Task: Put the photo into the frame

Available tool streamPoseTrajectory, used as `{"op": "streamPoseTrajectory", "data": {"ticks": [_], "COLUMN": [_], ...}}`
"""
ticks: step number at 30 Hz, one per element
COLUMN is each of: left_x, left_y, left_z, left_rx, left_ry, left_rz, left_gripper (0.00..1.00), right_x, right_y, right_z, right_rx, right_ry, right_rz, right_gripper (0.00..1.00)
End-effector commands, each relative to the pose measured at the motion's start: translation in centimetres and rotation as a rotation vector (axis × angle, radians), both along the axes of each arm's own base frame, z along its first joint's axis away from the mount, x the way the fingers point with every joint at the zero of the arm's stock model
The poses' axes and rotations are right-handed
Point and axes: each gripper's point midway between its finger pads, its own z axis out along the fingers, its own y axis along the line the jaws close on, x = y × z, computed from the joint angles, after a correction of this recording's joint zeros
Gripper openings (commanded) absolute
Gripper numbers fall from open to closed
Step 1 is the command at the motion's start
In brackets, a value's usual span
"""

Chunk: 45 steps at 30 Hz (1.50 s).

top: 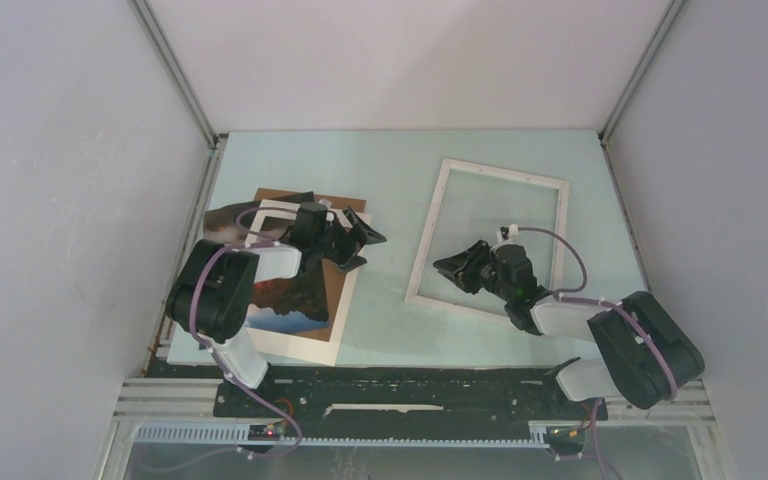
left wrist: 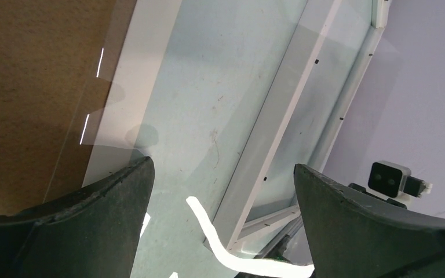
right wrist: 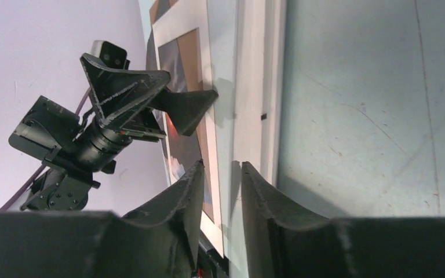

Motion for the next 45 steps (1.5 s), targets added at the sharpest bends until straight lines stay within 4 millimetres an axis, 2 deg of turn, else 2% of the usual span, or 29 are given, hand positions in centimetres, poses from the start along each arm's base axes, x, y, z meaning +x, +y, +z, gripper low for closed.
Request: {"op": "streamPoseTrajectory", "data": {"ticks": [1, 4, 8, 11, 16, 18, 19, 20, 24, 27, 31, 36, 40, 45], "left_x": [-1.3, -0.9, -0.7, -0.7, -0.6, -0.4, -0.4, -0.3, -0.2, 0.5, 1.4, 1.7, 1.8, 1.6], "left_y": [-0.4, -0.7, -0.5, 0.6, 2.6, 2.9, 2.7, 2.4, -0.1, -1.8, -3.1, -5.0, -6.1, -6.4], "left_z": [0.0, 1.9, 4.9, 7.0, 8.8, 8.7, 8.5, 8.3, 7.6, 7.3, 7.1, 6.2, 5.1, 4.2], "left_rx": [0.008, 0.005, 0.051, 0.143, 0.283, 0.302, 0.303, 0.300, 0.306, 0.320, 0.339, 0.329, 0.308, 0.316], "left_ry": [0.015, -0.024, -0.096, -0.148, -0.192, -0.195, -0.188, -0.178, -0.157, -0.157, -0.155, -0.129, -0.098, -0.082], "left_rz": [-0.009, -0.030, -0.055, -0.076, -0.082, -0.067, -0.066, -0.074, -0.150, -0.185, -0.200, -0.222, -0.232, -0.245], "left_gripper": [1.00, 1.00, 1.00, 1.00, 1.00, 1.00, 1.00, 1.00, 1.00, 1.00, 1.00, 1.00, 0.99, 0.93], "right_x": [2.6, 3.0, 3.7, 4.4, 5.0, 5.4, 6.2, 6.3, 7.4, 8.4, 9.1, 9.6, 9.3, 8.6], "right_y": [-0.3, -0.1, -0.7, -2.6, -7.6, -9.9, -11.8, -12.9, -15.4, -16.8, -18.6, -19.6, -19.9, -21.6], "right_z": [3.3, 3.7, 3.3, 2.8, 1.7, 1.3, 1.7, 1.8, 2.5, 2.0, 2.6, 3.5, 3.6, 4.1], "right_rx": [-0.051, -0.068, -0.097, -0.119, -0.195, -0.212, -0.205, -0.186, -0.237, -0.264, -0.237, -0.256, -0.273, -0.276], "right_ry": [-0.191, -0.224, -0.218, -0.202, -0.188, -0.160, -0.168, -0.161, -0.226, -0.208, -0.253, -0.295, -0.329, -0.364], "right_rz": [-0.124, -0.153, -0.151, -0.093, 0.078, 0.115, 0.099, 0.104, 0.134, 0.160, 0.147, 0.115, 0.066, -0.031], "right_gripper": [0.30, 0.21, 0.00, 0.00, 0.00, 0.00, 0.00, 0.00, 0.00, 0.00, 0.00, 0.00, 0.00, 0.00]}}
